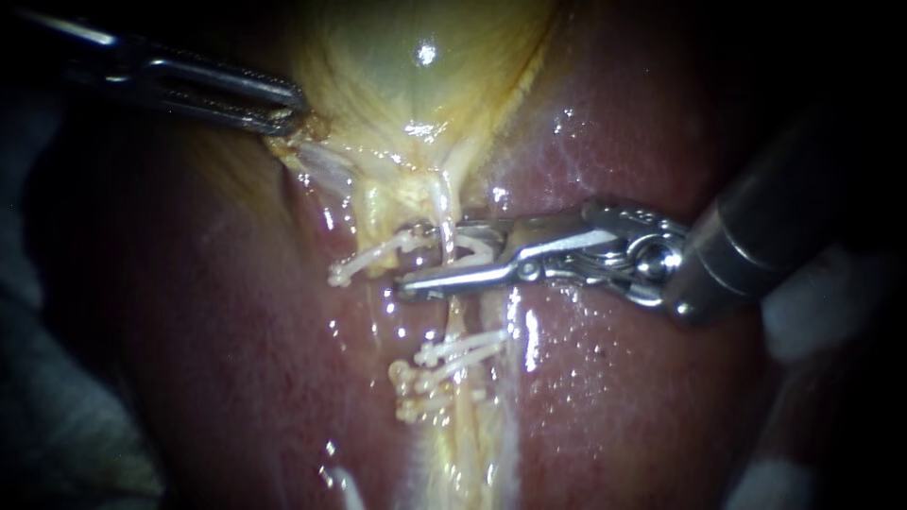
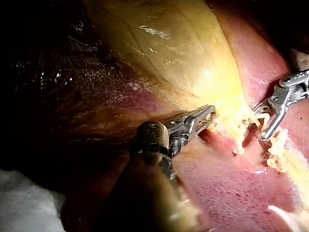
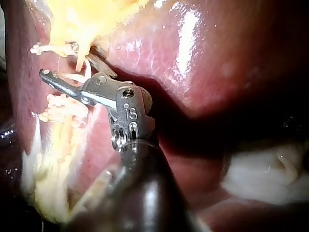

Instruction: Clipping third clip right tube

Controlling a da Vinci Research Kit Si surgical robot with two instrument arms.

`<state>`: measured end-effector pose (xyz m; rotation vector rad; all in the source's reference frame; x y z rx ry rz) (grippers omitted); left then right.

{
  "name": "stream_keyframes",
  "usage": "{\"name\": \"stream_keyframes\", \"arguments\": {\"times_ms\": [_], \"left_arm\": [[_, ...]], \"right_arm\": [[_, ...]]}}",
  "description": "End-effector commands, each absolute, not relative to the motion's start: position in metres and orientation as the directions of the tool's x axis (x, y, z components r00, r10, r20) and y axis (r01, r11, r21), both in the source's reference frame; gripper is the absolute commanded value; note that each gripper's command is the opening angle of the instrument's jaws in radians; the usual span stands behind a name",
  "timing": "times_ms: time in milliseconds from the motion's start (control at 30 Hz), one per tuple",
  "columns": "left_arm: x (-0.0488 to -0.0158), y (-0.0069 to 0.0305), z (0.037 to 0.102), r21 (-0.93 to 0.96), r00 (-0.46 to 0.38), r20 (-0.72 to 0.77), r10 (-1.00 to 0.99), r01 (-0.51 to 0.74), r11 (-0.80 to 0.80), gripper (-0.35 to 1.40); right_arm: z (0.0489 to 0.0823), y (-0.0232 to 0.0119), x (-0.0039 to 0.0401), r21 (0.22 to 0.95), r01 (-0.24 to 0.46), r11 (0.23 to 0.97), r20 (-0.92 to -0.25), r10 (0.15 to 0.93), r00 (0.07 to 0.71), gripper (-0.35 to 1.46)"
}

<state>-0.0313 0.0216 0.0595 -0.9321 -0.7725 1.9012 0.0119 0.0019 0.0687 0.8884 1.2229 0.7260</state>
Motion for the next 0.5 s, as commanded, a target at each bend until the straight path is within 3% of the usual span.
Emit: {"name": "stream_keyframes", "arguments": {"times_ms": [33, 500], "left_arm": [[-0.0313, 0.0216, 0.0595, -0.792, -0.352, -0.303, 0.885, -0.423, -0.44, -0.35], [-0.0313, 0.0216, 0.0595, -0.792, -0.352, -0.303, 0.885, -0.423, -0.44, -0.35]], "right_arm": [[0.0682, 0.0021, 0.0119, 0.879, -0.002, 0.476, -0.466, 0.862, 0.201, 0.5], [0.0658, 0.0031, 0.0117, 0.914, 0.053, 0.402, -0.405, 0.902, 0.15, 0.46]]}}
